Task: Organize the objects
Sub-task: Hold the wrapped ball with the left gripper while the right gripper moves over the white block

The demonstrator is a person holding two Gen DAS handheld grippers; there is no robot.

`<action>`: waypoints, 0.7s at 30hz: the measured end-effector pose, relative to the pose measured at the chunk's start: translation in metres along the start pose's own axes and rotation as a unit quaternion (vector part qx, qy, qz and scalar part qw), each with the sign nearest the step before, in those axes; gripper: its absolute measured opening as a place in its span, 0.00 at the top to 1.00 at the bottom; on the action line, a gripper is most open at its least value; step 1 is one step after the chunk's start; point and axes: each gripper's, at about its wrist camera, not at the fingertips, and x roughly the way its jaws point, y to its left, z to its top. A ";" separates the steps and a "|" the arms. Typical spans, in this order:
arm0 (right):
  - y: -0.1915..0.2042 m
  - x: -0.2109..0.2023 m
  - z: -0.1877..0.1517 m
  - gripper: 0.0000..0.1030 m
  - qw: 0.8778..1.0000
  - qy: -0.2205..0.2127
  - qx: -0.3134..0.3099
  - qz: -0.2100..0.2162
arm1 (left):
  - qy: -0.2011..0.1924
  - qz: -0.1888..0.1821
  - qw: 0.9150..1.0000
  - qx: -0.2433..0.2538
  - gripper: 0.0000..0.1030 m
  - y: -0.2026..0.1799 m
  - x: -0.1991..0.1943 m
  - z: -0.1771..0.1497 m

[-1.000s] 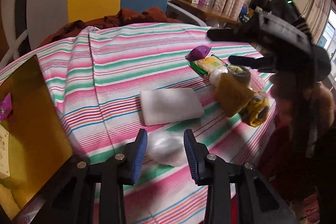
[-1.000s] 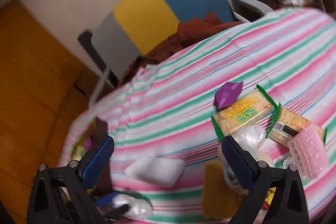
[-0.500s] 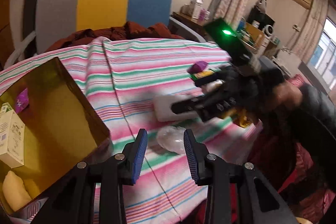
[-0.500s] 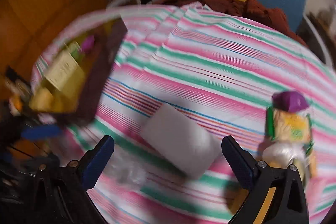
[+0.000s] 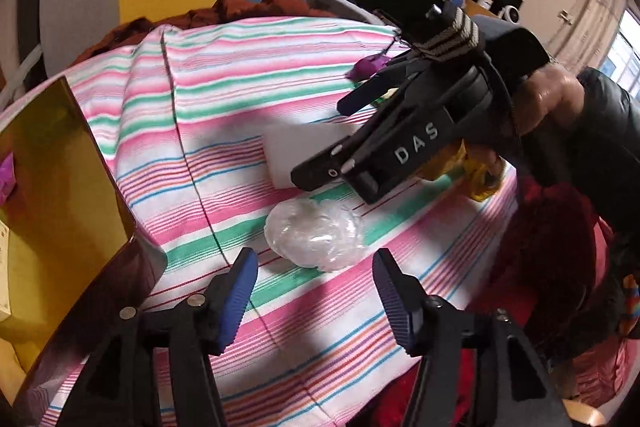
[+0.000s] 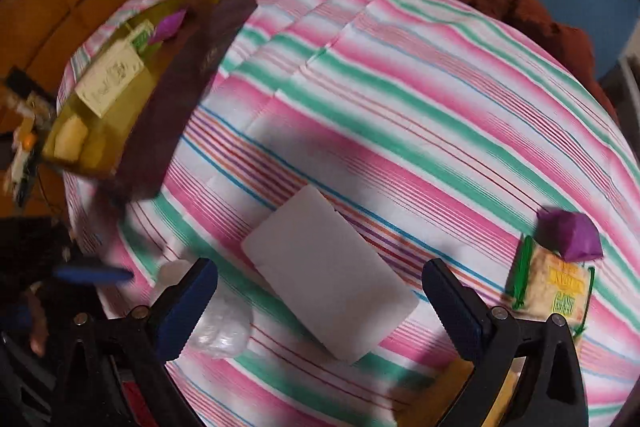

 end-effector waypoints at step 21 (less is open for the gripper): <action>-0.037 -0.003 -0.006 0.25 0.992 -0.073 0.094 0.032 | 0.017 0.010 0.999 -0.027 0.44 -0.006 0.049 0.032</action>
